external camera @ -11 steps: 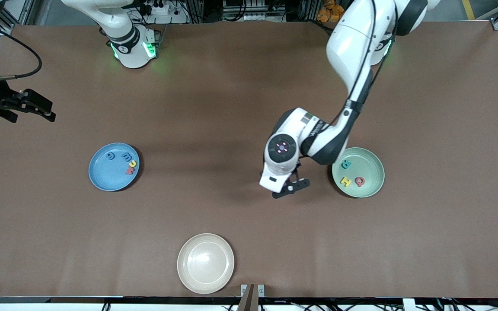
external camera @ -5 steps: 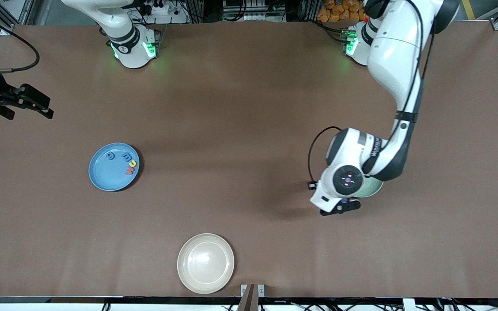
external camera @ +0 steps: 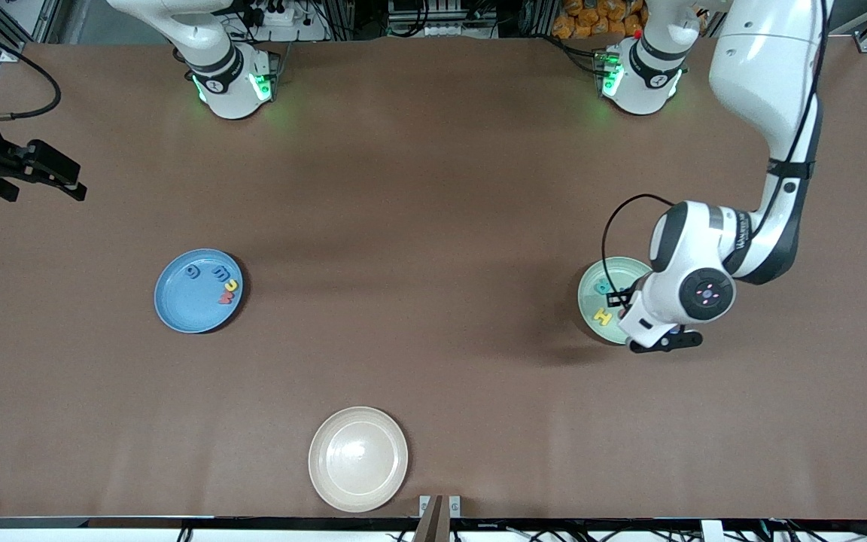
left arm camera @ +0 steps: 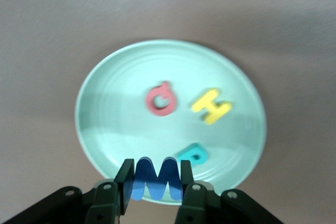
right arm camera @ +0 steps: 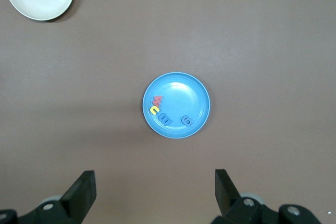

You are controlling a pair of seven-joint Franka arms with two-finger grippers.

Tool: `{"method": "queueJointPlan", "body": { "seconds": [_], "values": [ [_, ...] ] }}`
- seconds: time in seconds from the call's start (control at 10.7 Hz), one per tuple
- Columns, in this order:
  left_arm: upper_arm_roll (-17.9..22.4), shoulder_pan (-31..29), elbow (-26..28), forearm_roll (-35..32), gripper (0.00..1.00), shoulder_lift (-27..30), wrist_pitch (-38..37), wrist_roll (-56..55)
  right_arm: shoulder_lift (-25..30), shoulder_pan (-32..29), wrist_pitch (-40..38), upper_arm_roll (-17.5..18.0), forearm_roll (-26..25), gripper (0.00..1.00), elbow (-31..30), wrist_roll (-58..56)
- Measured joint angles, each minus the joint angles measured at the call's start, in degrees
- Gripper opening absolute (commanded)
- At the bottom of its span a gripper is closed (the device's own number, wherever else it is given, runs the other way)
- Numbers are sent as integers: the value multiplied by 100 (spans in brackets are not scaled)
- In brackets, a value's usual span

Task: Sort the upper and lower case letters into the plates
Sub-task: 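Carry the blue M to the green plate and open the left gripper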

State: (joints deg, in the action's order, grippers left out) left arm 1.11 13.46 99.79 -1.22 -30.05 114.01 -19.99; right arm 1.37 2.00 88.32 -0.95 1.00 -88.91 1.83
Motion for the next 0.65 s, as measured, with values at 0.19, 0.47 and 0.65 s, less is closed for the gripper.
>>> {"method": "queueJointPlan", "body": {
  "seconds": [0.19,0.47,0.65],
  "values": [
    [0,-88,301,-3,100,125,185,53,1,0,-2,1,-4,100,0,0],
    [-21,-81,327,-3,100,131,232,52,2,2,-2,5,-11,100,0,-3],
    [-22,-80,195,-3,100,151,282,51,2,33,-2,8,-82,100,0,-4]
  ]
}}
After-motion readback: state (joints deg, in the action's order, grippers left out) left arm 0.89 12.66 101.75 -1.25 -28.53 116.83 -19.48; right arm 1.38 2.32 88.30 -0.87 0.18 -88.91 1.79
